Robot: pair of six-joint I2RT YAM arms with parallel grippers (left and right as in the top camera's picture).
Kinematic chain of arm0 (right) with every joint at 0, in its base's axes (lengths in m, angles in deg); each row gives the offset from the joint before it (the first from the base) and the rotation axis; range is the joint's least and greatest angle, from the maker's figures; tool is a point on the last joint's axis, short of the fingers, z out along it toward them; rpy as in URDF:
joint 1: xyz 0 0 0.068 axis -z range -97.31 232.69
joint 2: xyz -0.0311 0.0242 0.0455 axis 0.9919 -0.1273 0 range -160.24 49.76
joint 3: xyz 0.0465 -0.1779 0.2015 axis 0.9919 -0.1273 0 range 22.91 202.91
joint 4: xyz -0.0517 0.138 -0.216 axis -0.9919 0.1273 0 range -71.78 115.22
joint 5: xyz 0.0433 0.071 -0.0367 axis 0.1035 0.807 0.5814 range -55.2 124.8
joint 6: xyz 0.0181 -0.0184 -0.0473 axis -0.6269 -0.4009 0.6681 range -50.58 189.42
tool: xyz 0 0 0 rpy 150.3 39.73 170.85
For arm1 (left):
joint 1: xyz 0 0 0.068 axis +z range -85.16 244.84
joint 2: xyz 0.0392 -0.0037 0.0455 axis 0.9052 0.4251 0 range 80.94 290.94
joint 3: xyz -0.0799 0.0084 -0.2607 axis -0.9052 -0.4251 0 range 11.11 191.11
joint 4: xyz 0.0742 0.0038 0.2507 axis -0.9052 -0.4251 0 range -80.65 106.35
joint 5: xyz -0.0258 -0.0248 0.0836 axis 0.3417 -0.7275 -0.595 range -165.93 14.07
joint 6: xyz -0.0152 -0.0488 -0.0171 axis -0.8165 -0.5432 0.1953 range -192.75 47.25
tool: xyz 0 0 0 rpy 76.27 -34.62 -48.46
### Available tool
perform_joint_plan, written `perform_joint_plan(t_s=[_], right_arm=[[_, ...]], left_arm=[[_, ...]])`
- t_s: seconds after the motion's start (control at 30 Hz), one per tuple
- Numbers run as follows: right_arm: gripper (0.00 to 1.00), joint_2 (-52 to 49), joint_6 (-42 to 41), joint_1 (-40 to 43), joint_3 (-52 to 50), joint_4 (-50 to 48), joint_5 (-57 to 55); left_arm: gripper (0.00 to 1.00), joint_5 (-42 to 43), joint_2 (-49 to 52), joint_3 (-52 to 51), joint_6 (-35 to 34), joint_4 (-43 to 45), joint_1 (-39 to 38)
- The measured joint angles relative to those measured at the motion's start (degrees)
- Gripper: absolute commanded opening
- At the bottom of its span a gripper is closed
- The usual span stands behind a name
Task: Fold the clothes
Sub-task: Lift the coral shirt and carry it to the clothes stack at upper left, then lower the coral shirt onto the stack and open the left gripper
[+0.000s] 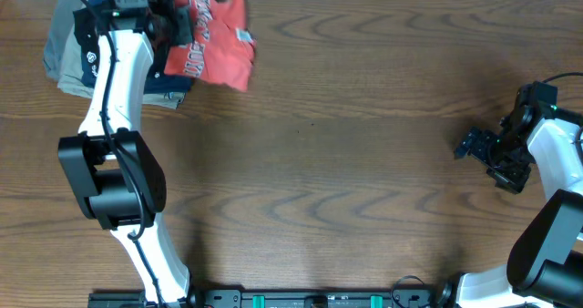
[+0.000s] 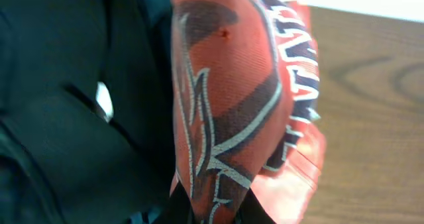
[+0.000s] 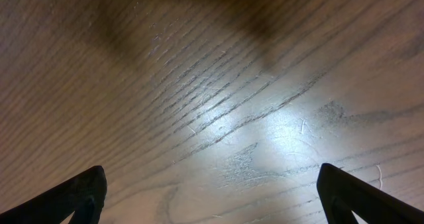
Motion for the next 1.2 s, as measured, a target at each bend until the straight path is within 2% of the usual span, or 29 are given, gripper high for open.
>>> perform_joint_plan(t_s=[0.63,0.97,1.2], right_arm=[[0.99,0.0,0.0,0.0,0.0,0.0,0.0],[0.99,0.0,0.0,0.0,0.0,0.0,0.0],[0.99,0.0,0.0,0.0,0.0,0.0,0.0]], left_arm=[[0.06,-9.5,0.0,7.8,-1.2,1.8,0.0],[0.06,-19.3,0.0,7.8,-7.0,1.5,0.5],[0.06,-21.2,0.0,7.8,-8.6,1.5,3.7]])
